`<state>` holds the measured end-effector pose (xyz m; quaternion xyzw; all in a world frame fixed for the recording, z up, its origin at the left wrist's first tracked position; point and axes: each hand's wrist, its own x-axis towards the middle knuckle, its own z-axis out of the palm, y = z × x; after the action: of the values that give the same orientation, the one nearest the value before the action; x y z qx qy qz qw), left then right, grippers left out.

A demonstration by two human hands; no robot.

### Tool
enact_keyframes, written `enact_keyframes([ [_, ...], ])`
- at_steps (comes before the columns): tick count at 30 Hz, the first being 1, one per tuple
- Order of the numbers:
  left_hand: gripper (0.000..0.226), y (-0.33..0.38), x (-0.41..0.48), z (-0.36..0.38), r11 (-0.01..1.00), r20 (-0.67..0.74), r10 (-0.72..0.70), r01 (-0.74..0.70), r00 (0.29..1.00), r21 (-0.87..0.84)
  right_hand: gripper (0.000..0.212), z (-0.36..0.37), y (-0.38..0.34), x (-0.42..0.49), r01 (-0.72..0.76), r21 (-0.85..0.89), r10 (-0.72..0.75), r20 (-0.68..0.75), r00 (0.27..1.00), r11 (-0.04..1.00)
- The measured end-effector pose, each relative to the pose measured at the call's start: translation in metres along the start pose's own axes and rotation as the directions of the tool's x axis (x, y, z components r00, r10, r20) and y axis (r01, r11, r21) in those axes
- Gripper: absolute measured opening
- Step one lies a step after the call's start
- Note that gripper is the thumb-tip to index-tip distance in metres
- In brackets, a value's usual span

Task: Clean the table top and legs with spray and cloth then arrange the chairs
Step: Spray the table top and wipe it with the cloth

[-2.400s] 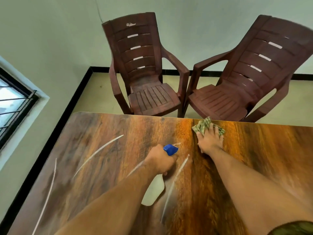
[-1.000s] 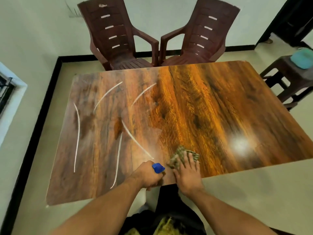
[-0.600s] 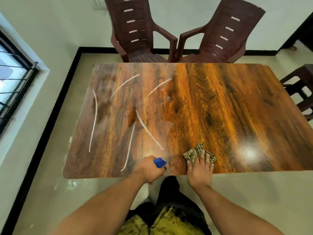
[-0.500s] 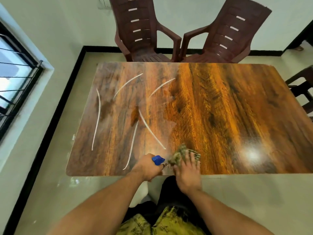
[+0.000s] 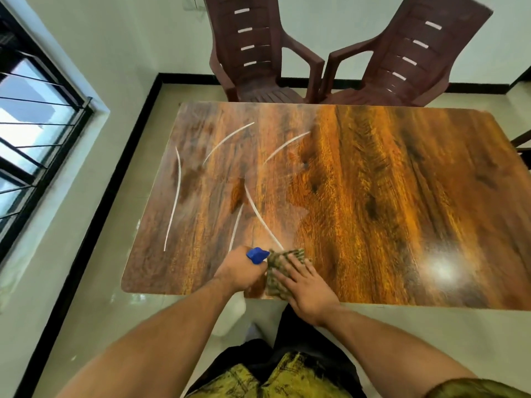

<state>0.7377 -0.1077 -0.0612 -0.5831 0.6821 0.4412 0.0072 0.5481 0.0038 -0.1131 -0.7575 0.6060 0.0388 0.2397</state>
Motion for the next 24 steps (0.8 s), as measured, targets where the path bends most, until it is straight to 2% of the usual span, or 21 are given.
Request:
enact_keyframes([
  [1,0.038,0.002,0.002,0.000,1.000,0.006,0.008,-0.008,1.000,-0.001,0.064,-0.006,0.015,-0.003,0.094,-0.023,-0.093,0.031,0.995,0.995],
  [2,0.038,0.003,0.002,0.000,1.000,0.011,0.013,-0.012,1.000,-0.014,0.063,-0.006,0.027,-0.003,0.063,-0.033,-0.062,0.011,0.998,0.997],
  [3,0.037,0.005,0.004,-0.001,0.999,0.013,0.011,-0.010,1.000,-0.032,0.062,-0.009,0.037,0.001,-0.090,-0.034,0.088,-0.054,0.995,0.995],
  [4,0.036,0.005,0.005,-0.001,0.999,0.008,0.007,-0.007,1.000,-0.050,0.061,-0.013,0.043,0.007,-0.346,0.037,0.348,-0.114,0.931,0.938],
  [5,0.035,0.008,0.007,-0.002,0.998,0.005,0.010,-0.010,1.000,-0.064,0.061,-0.020,0.041,0.015,-0.569,0.122,0.581,-0.111,0.806,0.813],
  [6,0.035,0.012,0.007,-0.003,0.997,0.003,0.014,-0.014,1.000,-0.079,0.060,-0.027,0.035,0.025,-0.679,0.169,0.696,-0.079,0.713,0.715],
  [7,0.034,0.017,0.008,-0.004,0.996,-0.002,0.020,-0.020,1.000,-0.086,0.060,-0.031,0.025,0.034,-0.680,0.166,0.694,-0.042,0.719,0.714],
  [8,0.034,0.022,0.011,-0.005,0.995,-0.008,0.030,-0.031,1.000,-0.096,0.060,-0.031,0.017,0.041,-0.578,0.106,0.584,-0.039,0.811,0.809],
  [9,0.035,0.029,0.015,-0.007,0.993,-0.017,0.049,-0.050,0.999,-0.105,0.060,-0.030,0.011,0.044,-0.373,0.026,0.374,-0.027,0.927,0.927],
  [10,0.035,0.035,0.019,-0.009,0.991,-0.021,0.062,-0.064,0.998,-0.115,0.060,-0.032,0.008,0.044,-0.119,-0.022,0.119,0.016,0.993,0.993],
  [11,0.035,0.041,0.023,-0.011,0.989,-0.020,0.075,-0.077,0.997,-0.125,0.061,-0.038,0.014,0.043,0.096,-0.043,-0.092,0.084,0.992,0.994],
  [12,0.034,0.046,0.029,-0.013,0.986,-0.017,0.080,-0.082,0.997,-0.147,0.061,-0.046,0.029,0.047,0.221,-0.080,-0.210,0.128,0.969,0.972],
  [13,0.034,0.049,0.033,-0.015,0.983,-0.017,0.082,-0.084,0.996,-0.165,0.061,-0.053,0.044,0.054,0.235,-0.108,-0.220,0.133,0.966,0.966],
  [14,0.035,0.054,0.043,-0.016,0.980,-0.025,0.081,-0.084,0.996,-0.179,0.061,-0.061,0.063,0.067,0.124,-0.142,-0.109,0.104,0.989,0.982],
  [15,0.036,0.057,0.050,-0.018,0.980,-0.034,0.072,-0.077,0.997,-0.183,0.061,-0.070,0.076,0.077,-0.099,-0.112,0.104,0.039,0.994,0.989],
  [17,0.040,0.063,0.061,-0.020,0.975,-0.043,0.047,-0.055,0.998,-0.217,0.059,-0.084,0.085,0.096,-0.541,0.038,0.542,-0.044,0.839,0.840],
  [18,0.041,0.069,0.073,-0.022,0.972,-0.057,0.037,-0.049,0.998,-0.231,0.059,-0.086,0.087,0.111,-0.590,0.076,0.594,-0.037,0.804,0.804],
  [19,0.041,0.074,0.081,-0.024,0.972,-0.057,0.026,-0.038,0.998,-0.230,0.060,-0.084,0.082,0.120,-0.539,0.058,0.542,-0.037,0.840,0.840],
  [21,0.032,0.083,0.097,-0.028,0.972,-0.042,0.023,-0.032,0.999,-0.231,0.059,-0.085,0.081,0.123,-0.174,-0.009,0.174,-0.013,0.985,0.985],
  [23,0.017,0.092,0.119,-0.034,0.972,-0.022,0.013,-0.018,1.000,-0.235,0.062,-0.101,0.109,0.131,0.146,-0.077,-0.141,0.062,0.988,0.986],
  [24,0.014,0.097,0.122,-0.036,0.973,-0.014,0.019,-0.021,1.000,-0.230,0.063,-0.106,0.122,0.136,0.158,-0.123,-0.152,0.057,0.987,0.980],
])
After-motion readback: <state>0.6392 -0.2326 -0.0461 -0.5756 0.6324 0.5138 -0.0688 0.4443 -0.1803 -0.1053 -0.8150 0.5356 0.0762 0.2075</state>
